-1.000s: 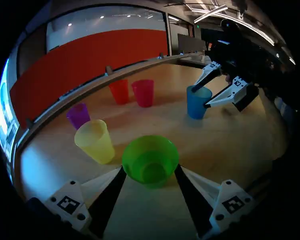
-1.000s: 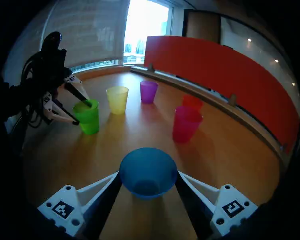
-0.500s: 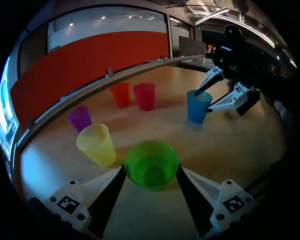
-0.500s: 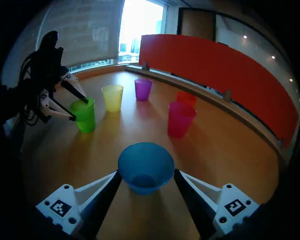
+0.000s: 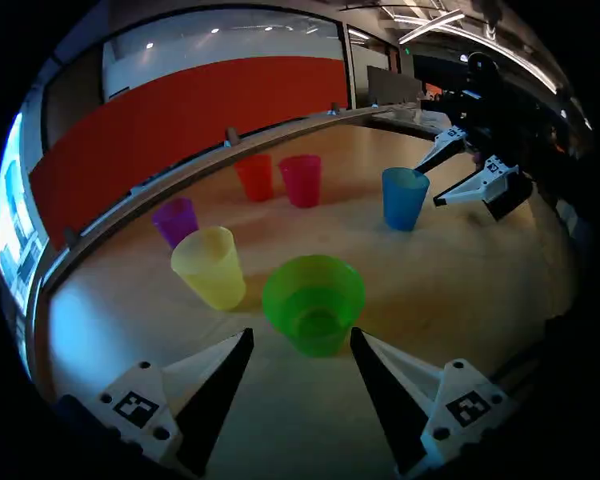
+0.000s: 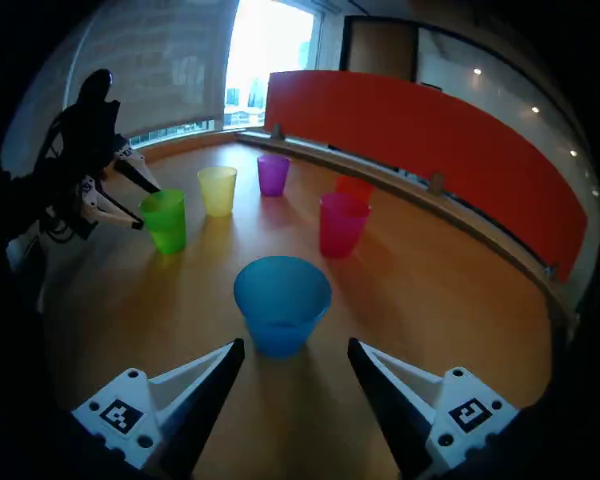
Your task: Pour water
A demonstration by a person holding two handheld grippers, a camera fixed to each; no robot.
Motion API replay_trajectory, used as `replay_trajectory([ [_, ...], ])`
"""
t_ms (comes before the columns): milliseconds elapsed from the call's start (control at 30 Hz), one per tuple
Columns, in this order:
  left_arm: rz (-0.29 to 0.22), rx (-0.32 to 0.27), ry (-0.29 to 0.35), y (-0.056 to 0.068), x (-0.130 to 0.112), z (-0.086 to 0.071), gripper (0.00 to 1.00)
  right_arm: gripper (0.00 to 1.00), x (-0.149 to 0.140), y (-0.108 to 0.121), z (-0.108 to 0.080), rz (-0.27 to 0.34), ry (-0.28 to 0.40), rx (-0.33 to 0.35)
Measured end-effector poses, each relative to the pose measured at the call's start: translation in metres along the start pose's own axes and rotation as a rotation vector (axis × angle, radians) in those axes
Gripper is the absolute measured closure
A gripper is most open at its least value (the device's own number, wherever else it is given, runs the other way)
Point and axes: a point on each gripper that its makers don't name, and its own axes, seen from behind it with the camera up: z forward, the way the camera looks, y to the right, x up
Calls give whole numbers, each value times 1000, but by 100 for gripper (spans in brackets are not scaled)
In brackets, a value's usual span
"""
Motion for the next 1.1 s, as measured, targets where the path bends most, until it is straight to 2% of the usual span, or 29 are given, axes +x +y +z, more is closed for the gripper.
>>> replay_trajectory([
  [200, -38, 56, 26, -9, -4, -18, 10, 0, -2, 6, -21, 31, 36, -51],
  [500, -105, 184, 116, -27, 3, -51, 11, 0, 10, 30, -55, 56, 130, -206],
  [700, -174, 271, 173, -48, 3, -70, 11, 0, 21, 46, -74, 51, 193, -317],
  [867, -214, 353, 248, -66, 9, -93, 11, 0, 28, 55, -83, 62, 248, -392],
  [1000, -243, 413, 305, -80, 13, -108, 10, 0, 39, 68, -93, 87, 307, -465],
  [1100, -264, 447, 348, -88, 16, -117, 11, 0, 48, 77, -100, 129, 361, -518],
])
